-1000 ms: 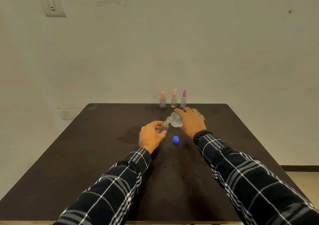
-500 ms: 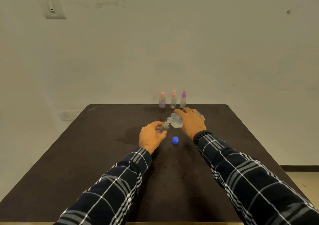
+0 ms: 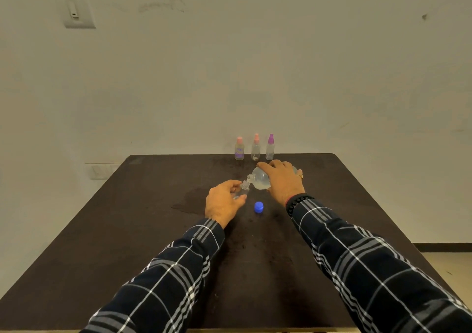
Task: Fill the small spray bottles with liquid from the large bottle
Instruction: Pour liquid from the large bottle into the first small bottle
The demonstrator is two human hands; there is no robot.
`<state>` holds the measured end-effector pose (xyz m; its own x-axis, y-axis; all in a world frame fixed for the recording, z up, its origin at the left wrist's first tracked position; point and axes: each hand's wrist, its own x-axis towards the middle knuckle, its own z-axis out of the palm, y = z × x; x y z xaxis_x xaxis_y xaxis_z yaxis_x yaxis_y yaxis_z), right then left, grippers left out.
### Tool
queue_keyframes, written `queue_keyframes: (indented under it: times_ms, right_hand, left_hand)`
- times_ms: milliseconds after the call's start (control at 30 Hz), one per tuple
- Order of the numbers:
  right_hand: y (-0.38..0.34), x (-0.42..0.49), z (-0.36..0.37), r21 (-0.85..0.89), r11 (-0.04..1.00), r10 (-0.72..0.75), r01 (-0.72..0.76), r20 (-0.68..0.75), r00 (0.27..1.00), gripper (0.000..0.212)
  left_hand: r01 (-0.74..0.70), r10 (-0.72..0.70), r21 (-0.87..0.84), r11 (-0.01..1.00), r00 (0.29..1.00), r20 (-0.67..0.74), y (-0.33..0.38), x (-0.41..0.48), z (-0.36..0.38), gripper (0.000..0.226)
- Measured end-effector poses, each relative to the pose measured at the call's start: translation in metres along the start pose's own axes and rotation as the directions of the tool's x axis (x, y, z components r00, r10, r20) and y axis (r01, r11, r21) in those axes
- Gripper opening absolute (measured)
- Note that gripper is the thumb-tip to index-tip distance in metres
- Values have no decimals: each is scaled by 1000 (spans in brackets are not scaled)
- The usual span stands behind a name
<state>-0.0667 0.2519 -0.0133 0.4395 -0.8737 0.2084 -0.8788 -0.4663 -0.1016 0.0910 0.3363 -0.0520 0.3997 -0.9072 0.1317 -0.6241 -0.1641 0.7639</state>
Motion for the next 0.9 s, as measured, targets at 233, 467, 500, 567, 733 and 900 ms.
queue_keyframes:
  times_ms: [233,467,500,567,733,900]
  right_hand:
    - [1,-1,-1,-1,1000,-9,9,-14,1000,69]
    - [0,-2,-2,-3,1000,-10,10,-23,1000,70]
    - [0,-2,-1,-4,1000,-10,10,-22,1000,70]
    - [0,-1,-1,-2,1000,-9,9,-18,1000,70]
    - [0,-2,-2,0,1000,-8,8,-20,1000,70]
    - [0,-2,-2,-4,1000,-12,12,-17,1000,71]
  left_hand:
    - [2,-2,4,1000,1000,15,1,-1,0,46]
    - [-3,3,14,1000,1000,12,1,-1,0,46]
    - [-3,3,13,1000,1000,11,1,-1,0,46]
    - [0,0,9,1000,1000,16,2,-1,0,46]
    - [0,0,8,1000,1000,10,1,-2,0,46]
    - [0,0,-2,1000,1000,7,1,-2,0,46]
